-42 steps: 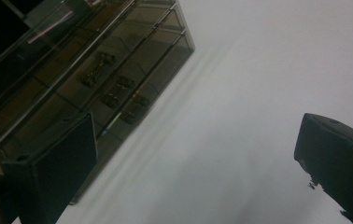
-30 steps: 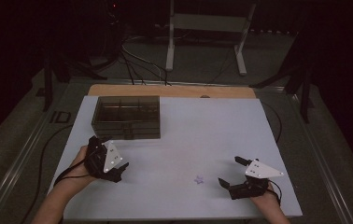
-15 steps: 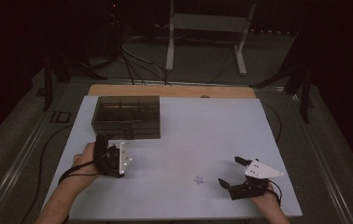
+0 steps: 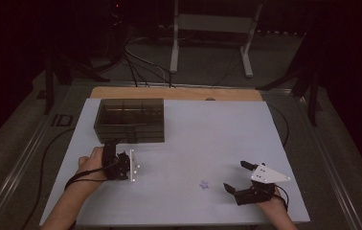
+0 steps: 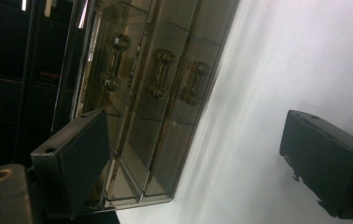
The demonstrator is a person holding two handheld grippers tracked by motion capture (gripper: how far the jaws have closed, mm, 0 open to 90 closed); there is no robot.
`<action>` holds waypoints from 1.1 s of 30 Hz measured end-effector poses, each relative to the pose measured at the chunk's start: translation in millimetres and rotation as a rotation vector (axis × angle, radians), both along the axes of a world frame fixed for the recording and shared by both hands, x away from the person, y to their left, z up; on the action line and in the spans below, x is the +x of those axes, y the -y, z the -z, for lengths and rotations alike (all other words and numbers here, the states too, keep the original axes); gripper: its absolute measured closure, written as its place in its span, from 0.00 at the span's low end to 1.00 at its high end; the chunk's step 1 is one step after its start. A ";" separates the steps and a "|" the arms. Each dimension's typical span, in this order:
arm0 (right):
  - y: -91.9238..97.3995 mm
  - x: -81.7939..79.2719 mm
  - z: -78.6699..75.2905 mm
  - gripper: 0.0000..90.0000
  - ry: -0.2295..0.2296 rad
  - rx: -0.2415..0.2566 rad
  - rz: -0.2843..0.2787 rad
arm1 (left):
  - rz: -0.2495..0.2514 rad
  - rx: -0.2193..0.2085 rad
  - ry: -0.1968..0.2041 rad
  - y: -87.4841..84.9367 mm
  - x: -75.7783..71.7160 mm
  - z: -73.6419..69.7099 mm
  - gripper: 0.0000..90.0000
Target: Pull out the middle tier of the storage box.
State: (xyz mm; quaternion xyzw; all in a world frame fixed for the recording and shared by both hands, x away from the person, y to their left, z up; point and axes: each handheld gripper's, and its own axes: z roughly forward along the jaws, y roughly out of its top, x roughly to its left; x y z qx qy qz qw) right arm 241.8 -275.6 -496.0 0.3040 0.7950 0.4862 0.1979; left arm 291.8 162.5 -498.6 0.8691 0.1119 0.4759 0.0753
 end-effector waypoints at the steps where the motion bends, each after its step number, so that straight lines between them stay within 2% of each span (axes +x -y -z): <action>1: 0.1 0.1 0.0 0.00 0.000 -0.001 0.000 | -0.001 -0.002 0.008 0.7 0.6 2.3 0.11; 5: 0.0 0.1 0.1 0.00 0.000 0.000 -0.001 | -0.001 0.043 0.023 2.4 2.4 8.2 0.12; 8: -0.1 0.3 0.3 0.00 -0.001 -0.001 -0.002 | -0.008 0.058 0.036 3.6 4.7 11.6 0.13; 11: -0.3 0.2 0.3 0.00 0.000 -0.002 -0.003 | -0.009 0.096 0.049 5.2 6.4 14.2 0.15; 15: -0.3 0.2 0.4 0.00 0.000 -0.002 -0.003 | -0.012 0.133 0.091 8.8 8.2 20.7 0.19; 19: -0.6 0.1 0.5 0.00 0.000 -0.002 -0.004 | -0.007 0.171 0.144 10.9 10.5 25.0 0.27; 27: -0.8 -0.1 0.5 0.00 -0.001 -0.001 -0.005 | 0.008 0.212 0.189 15.3 15.1 28.2 0.53; 29: -0.8 -0.2 0.5 0.00 -0.001 -0.001 -0.006 | 0.000 0.224 0.189 16.1 17.4 29.3 0.55; 33: -0.4 0.0 0.5 0.00 -0.001 0.000 -0.007 | -0.008 0.249 0.214 16.3 20.9 33.2 0.59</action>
